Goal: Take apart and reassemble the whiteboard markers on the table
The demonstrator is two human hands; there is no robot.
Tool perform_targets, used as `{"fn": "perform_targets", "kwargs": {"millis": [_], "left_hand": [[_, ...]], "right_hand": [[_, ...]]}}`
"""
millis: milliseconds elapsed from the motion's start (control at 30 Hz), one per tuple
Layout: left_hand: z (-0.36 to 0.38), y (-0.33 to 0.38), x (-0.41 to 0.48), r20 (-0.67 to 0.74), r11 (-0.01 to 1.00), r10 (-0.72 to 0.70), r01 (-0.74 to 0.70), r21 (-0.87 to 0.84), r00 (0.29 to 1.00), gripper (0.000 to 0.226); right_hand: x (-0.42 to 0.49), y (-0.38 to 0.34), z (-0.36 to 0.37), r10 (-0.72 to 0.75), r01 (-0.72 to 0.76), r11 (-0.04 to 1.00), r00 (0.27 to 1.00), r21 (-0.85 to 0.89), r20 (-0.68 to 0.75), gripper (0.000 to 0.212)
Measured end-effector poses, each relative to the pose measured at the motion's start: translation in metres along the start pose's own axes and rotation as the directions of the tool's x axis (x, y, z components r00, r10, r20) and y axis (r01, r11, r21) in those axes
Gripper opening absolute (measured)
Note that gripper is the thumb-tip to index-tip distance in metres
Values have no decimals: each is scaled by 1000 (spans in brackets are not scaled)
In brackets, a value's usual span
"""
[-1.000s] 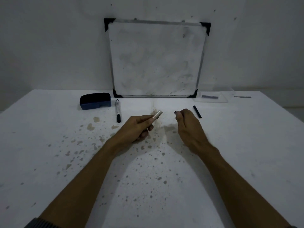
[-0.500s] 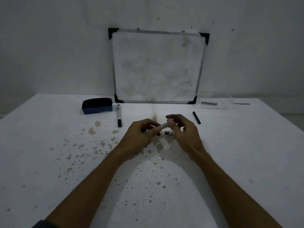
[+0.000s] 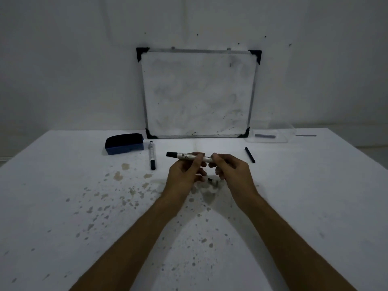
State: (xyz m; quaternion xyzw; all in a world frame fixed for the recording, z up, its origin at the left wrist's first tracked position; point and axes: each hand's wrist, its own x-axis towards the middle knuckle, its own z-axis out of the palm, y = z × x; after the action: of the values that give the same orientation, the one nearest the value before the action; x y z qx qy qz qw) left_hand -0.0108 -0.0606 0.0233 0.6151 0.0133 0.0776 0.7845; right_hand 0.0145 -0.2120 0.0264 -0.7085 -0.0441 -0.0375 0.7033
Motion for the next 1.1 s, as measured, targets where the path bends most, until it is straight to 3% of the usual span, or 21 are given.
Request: {"fn": "perform_targets", "kwargs": {"millis": [67, 167, 233, 267, 333, 500, 633, 767, 933, 1100], "left_hand": [[2, 3, 1, -67, 999, 47, -46, 14, 997, 20], [8, 10, 0, -131, 988, 151, -151, 4, 980, 20], [17, 5, -6, -85, 981, 173, -165, 99, 981, 17], [23, -2, -11, -13, 968, 157, -151, 199, 988, 17], [33, -15, -18, 117, 930, 101, -135, 341, 988, 23], [33, -14, -15, 24, 911, 261, -255, 323, 965, 14], [40, -19, -20, 138, 893, 171, -212, 396, 976, 11], [31, -13, -11, 12, 938, 213, -208, 277, 977, 16], [13, -8, 3, -146, 970, 194, -167, 179, 970, 24], [-1, -5, 10, -186, 991, 133, -125, 54, 974, 30]], "right_hand": [[3, -1, 1, 117, -114, 970, 993, 215, 1, 42], [9, -3, -9, 305, -286, 655, 947, 699, 102, 60], [12, -3, -13, 312, -301, 510, 938, 806, 153, 61], [12, -1, -11, 306, -308, 490, 937, 815, 170, 61], [10, -1, -4, 314, -329, 522, 932, 787, 182, 65], [9, -2, 1, 276, -325, 513, 939, 794, 205, 68], [10, 2, 1, 327, -339, 537, 928, 773, 179, 62], [11, 1, -4, 319, -311, 505, 934, 805, 161, 57], [8, 2, 0, 311, -356, 707, 933, 611, 184, 34], [9, 8, 5, 229, -267, 914, 961, 305, 155, 29]]}}
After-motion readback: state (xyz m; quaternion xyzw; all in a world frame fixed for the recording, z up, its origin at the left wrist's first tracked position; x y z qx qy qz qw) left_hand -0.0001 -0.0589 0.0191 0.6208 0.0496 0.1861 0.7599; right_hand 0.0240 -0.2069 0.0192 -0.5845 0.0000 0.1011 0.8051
